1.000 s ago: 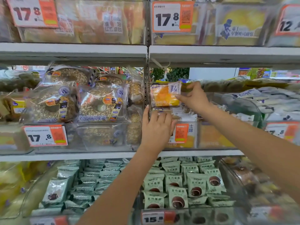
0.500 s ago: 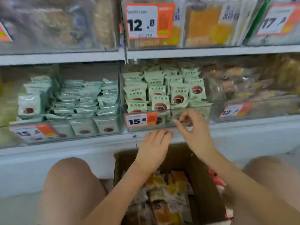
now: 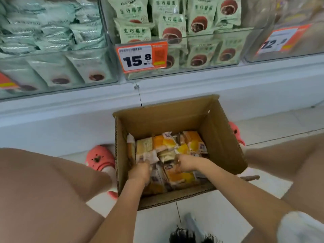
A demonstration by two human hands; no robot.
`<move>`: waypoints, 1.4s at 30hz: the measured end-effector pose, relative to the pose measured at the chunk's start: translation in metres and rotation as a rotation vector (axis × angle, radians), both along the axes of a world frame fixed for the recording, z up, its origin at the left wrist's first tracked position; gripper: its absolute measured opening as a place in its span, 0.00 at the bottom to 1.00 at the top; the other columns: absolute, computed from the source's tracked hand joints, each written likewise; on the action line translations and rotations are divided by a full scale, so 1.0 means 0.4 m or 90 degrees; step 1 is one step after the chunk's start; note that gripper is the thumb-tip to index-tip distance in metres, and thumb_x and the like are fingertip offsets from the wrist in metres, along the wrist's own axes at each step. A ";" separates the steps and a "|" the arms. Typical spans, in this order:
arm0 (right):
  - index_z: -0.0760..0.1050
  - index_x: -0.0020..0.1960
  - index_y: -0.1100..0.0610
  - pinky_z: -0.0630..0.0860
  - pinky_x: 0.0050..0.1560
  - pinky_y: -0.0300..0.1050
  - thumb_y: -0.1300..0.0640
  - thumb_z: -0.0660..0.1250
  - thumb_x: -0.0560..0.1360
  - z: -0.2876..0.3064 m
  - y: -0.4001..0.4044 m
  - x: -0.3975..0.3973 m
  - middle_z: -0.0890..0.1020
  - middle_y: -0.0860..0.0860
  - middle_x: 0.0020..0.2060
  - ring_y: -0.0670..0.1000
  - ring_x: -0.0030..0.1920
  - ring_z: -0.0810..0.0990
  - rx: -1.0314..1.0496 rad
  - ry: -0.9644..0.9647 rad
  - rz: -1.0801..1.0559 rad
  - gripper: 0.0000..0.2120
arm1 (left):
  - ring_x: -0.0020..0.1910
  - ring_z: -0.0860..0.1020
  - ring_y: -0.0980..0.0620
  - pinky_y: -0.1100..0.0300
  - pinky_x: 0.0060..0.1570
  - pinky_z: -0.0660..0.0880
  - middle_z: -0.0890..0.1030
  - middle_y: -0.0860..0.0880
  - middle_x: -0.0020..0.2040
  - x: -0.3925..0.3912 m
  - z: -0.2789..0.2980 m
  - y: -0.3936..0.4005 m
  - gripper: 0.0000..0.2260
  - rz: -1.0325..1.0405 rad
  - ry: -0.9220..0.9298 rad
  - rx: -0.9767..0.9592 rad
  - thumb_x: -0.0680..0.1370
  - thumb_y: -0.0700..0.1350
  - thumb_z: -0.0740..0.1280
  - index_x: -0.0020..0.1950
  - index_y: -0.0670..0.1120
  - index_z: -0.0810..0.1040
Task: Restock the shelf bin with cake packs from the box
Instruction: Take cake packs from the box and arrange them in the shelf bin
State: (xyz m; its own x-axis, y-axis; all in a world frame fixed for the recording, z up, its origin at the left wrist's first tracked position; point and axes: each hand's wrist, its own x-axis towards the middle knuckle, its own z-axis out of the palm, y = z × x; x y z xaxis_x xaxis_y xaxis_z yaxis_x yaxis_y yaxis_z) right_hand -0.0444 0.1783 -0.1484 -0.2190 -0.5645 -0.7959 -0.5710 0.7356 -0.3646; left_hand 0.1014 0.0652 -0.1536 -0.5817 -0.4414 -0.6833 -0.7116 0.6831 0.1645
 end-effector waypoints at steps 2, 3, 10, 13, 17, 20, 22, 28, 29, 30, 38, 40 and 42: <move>0.64 0.68 0.60 0.70 0.54 0.46 0.52 0.66 0.76 -0.028 -0.032 0.045 0.72 0.58 0.64 0.58 0.61 0.73 -0.013 -0.008 0.037 0.25 | 0.62 0.73 0.42 0.50 0.57 0.73 0.70 0.42 0.66 0.015 -0.020 0.003 0.19 0.032 0.011 0.037 0.80 0.37 0.54 0.71 0.46 0.64; 0.64 0.69 0.60 0.70 0.55 0.46 0.53 0.66 0.76 -0.040 -0.050 0.066 0.72 0.58 0.65 0.58 0.62 0.72 -0.032 -0.015 0.033 0.25 | 0.62 0.73 0.42 0.51 0.57 0.73 0.71 0.42 0.66 0.022 -0.026 0.003 0.19 0.050 0.021 0.049 0.80 0.37 0.55 0.71 0.47 0.65; 0.68 0.67 0.56 0.76 0.56 0.52 0.62 0.63 0.76 -0.160 -0.101 0.153 0.76 0.58 0.60 0.58 0.57 0.76 -0.046 0.005 -0.020 0.20 | 0.66 0.70 0.43 0.51 0.67 0.68 0.68 0.43 0.70 0.062 -0.036 -0.013 0.21 0.145 0.090 0.065 0.80 0.37 0.54 0.72 0.48 0.65; 0.68 0.68 0.55 0.74 0.56 0.47 0.64 0.64 0.76 -0.179 -0.083 0.152 0.75 0.56 0.62 0.58 0.60 0.75 -0.091 0.009 -0.074 0.21 | 0.69 0.67 0.43 0.51 0.69 0.66 0.65 0.43 0.72 0.063 -0.031 -0.008 0.23 0.153 0.088 0.054 0.80 0.35 0.53 0.75 0.48 0.61; 0.77 0.52 0.55 0.73 0.46 0.43 0.63 0.67 0.75 -0.185 -0.059 0.155 0.79 0.55 0.56 0.53 0.52 0.77 -0.172 0.008 -0.173 0.07 | 0.68 0.68 0.43 0.52 0.68 0.66 0.66 0.43 0.70 0.061 -0.030 -0.009 0.23 0.181 0.098 0.051 0.79 0.34 0.55 0.74 0.47 0.62; 0.78 0.50 0.55 0.75 0.50 0.44 0.63 0.67 0.75 -0.158 -0.032 0.142 0.81 0.53 0.54 0.52 0.55 0.78 -0.250 0.008 -0.272 0.06 | 0.65 0.70 0.42 0.52 0.66 0.69 0.68 0.42 0.69 0.058 -0.026 -0.013 0.20 0.231 0.147 0.076 0.79 0.35 0.55 0.71 0.45 0.66; 0.78 0.51 0.55 0.76 0.50 0.42 0.62 0.66 0.76 -0.117 -0.014 0.112 0.81 0.53 0.54 0.51 0.54 0.79 -0.296 -0.001 -0.319 0.06 | 0.64 0.71 0.42 0.51 0.64 0.70 0.69 0.41 0.68 0.052 -0.024 -0.019 0.18 0.294 0.190 0.085 0.80 0.35 0.56 0.69 0.43 0.68; 0.76 0.45 0.54 0.77 0.45 0.42 0.62 0.64 0.77 0.043 0.017 -0.033 0.80 0.50 0.47 0.49 0.49 0.79 -0.395 -0.043 -0.345 0.04 | 0.66 0.70 0.43 0.50 0.65 0.68 0.71 0.43 0.69 0.011 0.036 -0.024 0.25 0.602 0.380 0.204 0.81 0.53 0.59 0.74 0.43 0.61; 0.76 0.45 0.55 0.80 0.49 0.49 0.62 0.64 0.77 0.062 0.024 -0.046 0.82 0.53 0.46 0.53 0.50 0.80 -0.399 -0.065 -0.337 0.05 | 0.66 0.71 0.44 0.51 0.65 0.67 0.72 0.44 0.68 0.003 0.047 -0.026 0.25 0.654 0.408 0.261 0.81 0.57 0.58 0.73 0.44 0.62; 0.76 0.46 0.55 0.80 0.49 0.53 0.62 0.63 0.78 0.082 0.032 -0.053 0.83 0.55 0.46 0.55 0.50 0.81 -0.400 -0.100 -0.336 0.05 | 0.64 0.73 0.46 0.52 0.64 0.68 0.74 0.46 0.66 -0.004 0.060 -0.025 0.25 0.696 0.429 0.325 0.80 0.59 0.56 0.72 0.45 0.65; 0.74 0.56 0.58 0.80 0.41 0.43 0.59 0.61 0.80 0.121 0.064 -0.039 0.82 0.52 0.46 0.50 0.47 0.82 -0.419 -0.327 -0.493 0.07 | 0.45 0.80 0.51 0.55 0.50 0.76 0.82 0.49 0.44 -0.009 0.103 -0.006 0.19 0.696 0.441 0.449 0.79 0.62 0.55 0.50 0.50 0.77; 0.74 0.58 0.55 0.80 0.39 0.43 0.58 0.60 0.80 0.116 0.065 -0.029 0.82 0.54 0.48 0.50 0.46 0.81 -0.423 -0.333 -0.572 0.09 | 0.38 0.79 0.51 0.59 0.43 0.74 0.80 0.48 0.37 -0.006 0.104 -0.007 0.18 0.668 0.476 0.379 0.80 0.59 0.56 0.43 0.47 0.76; 0.72 0.61 0.53 0.79 0.37 0.43 0.55 0.60 0.80 0.110 0.061 -0.017 0.81 0.55 0.52 0.52 0.48 0.82 -0.413 -0.342 -0.649 0.11 | 0.31 0.74 0.51 0.61 0.35 0.69 0.74 0.48 0.30 -0.007 0.101 -0.009 0.20 0.636 0.529 0.297 0.81 0.56 0.56 0.35 0.46 0.71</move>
State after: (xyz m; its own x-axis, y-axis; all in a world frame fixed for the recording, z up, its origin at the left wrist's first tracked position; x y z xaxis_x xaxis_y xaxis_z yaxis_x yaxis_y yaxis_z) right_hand -0.0511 0.2026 -0.1044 -0.5135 -0.6445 -0.5665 0.4565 0.3539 -0.8163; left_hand 0.0987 0.0615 -0.1131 -0.4626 -0.7368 -0.4931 -0.4438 -0.2890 0.8482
